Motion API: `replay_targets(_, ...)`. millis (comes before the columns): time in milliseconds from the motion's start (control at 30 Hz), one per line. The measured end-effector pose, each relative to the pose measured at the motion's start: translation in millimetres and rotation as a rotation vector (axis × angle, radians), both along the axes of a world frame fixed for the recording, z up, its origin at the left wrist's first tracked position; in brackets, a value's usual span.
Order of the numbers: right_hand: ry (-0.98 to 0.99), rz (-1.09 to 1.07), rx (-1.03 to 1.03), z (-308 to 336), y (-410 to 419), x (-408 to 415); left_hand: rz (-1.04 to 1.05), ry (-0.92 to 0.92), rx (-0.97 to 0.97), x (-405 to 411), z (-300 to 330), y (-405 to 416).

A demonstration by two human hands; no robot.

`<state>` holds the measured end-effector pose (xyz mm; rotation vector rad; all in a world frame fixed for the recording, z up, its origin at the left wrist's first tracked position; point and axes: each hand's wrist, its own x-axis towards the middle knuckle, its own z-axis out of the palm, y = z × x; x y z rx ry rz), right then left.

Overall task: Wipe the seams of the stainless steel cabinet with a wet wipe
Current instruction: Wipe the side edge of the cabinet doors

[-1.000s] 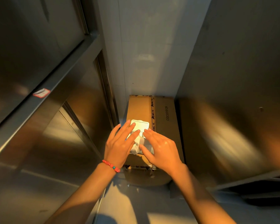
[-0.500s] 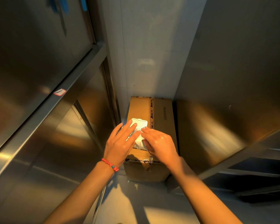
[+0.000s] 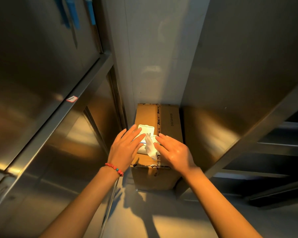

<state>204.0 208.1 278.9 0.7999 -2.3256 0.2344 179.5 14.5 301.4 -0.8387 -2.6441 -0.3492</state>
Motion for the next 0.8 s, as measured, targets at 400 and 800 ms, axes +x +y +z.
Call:
replay_targets(400,0.124,-0.012,0.139,31.1,-0.4,58.1,-0.116,-0.254,-0.118,23.4,11.2,2.6)
replay_targets(800,0.125,-0.138,0.107,42.8,-6.2,123.0,-0.304,-0.218,0.179,75.6,13.8,14.9)
